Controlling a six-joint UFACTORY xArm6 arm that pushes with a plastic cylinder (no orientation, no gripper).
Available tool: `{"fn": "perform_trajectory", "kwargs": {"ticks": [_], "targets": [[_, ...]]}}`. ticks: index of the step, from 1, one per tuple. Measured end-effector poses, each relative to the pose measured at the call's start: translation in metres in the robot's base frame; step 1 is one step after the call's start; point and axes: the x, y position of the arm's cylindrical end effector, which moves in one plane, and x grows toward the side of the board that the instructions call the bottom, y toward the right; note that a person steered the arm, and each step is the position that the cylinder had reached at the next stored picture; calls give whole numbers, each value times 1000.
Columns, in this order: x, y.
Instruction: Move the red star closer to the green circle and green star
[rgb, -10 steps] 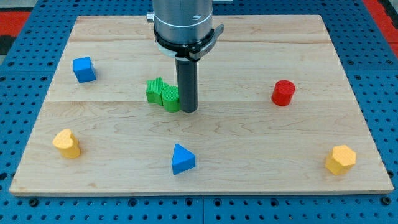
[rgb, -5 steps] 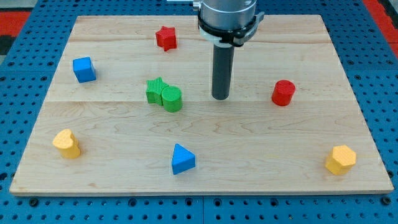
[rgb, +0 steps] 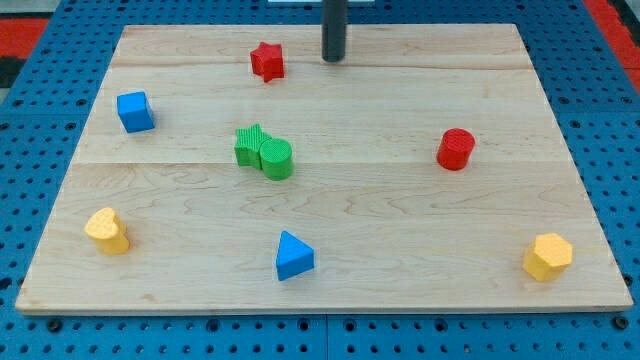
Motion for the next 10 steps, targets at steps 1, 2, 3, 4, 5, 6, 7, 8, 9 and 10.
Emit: {"fn": "perform_trajectory", "kwargs": {"ticks": [1, 2, 3, 4, 5, 6, 7, 8, 9, 10], "targets": [[-27, -55], [16, -80], [48, -70], [57, -54], [81, -17], [92, -46], [80, -114], [80, -113], [63, -137], [58, -143]]}}
